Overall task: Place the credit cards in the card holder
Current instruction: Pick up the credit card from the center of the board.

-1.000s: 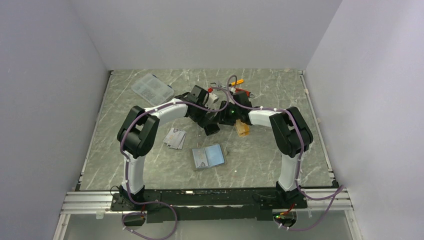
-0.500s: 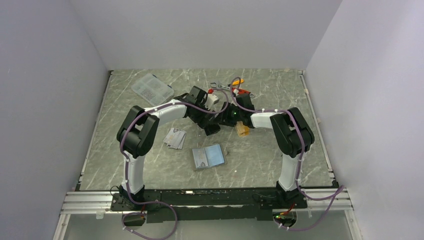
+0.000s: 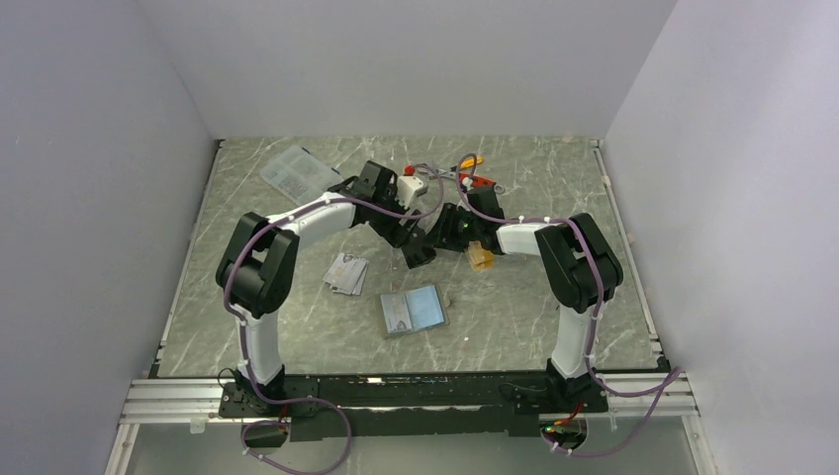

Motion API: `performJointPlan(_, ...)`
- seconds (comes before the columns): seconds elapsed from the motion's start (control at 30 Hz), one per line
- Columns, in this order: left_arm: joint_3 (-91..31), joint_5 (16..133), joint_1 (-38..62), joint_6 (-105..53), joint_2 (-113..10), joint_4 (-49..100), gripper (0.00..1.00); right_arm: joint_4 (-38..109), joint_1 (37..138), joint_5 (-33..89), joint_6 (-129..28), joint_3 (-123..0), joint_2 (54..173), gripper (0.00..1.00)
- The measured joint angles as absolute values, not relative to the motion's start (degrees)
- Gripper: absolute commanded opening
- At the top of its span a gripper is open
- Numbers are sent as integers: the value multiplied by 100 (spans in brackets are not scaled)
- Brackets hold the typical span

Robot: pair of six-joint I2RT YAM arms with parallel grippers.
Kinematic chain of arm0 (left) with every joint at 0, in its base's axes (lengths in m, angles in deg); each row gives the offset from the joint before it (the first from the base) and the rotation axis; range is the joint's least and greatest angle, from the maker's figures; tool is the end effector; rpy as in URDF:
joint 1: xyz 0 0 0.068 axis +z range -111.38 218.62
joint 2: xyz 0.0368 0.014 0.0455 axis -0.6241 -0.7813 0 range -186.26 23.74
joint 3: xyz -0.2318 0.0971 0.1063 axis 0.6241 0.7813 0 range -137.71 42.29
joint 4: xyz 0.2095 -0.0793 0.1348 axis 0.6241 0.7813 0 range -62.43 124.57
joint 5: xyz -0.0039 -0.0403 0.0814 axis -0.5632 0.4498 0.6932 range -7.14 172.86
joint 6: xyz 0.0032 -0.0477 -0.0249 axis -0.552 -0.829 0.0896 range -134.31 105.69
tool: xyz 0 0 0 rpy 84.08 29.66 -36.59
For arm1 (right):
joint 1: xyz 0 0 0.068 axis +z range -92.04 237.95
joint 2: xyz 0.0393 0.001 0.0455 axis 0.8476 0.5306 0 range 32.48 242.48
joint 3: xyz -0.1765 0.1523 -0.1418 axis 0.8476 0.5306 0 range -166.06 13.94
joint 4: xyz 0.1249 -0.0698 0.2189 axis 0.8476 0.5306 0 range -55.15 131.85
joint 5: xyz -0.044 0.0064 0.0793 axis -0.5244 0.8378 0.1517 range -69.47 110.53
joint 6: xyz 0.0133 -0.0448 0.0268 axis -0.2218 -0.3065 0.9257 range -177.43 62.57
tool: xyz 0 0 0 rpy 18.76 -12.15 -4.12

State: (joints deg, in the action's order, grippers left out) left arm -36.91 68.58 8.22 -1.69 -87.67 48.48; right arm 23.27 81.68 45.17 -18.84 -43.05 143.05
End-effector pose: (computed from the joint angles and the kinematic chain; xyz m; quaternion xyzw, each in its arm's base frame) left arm 0.3584 -0.2205 0.1927 0.3817 0.8613 -0.1649 0.2919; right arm 0.3471 0.1687 0.1280 0.0294 0.8962 0.3724 0.2392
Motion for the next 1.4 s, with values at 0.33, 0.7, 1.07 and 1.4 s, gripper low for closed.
performJointPlan(0.33,-3982,7105,881,-169,-9030,4828,81,2327,8168,4519,-1884,-4305,14305,43)
performJointPlan(0.7,-4049,7568,597,-38,-9327,4837,80,2271,8166,4539,-1880,-4272,14305,43)
performJointPlan(1.07,-4063,7739,475,102,-9320,4845,80,1836,8113,4648,-1769,-3979,14296,36)
performJointPlan(1.4,-4255,7798,431,96,-9425,4942,79,1534,8142,4972,-1447,-3431,14053,32)
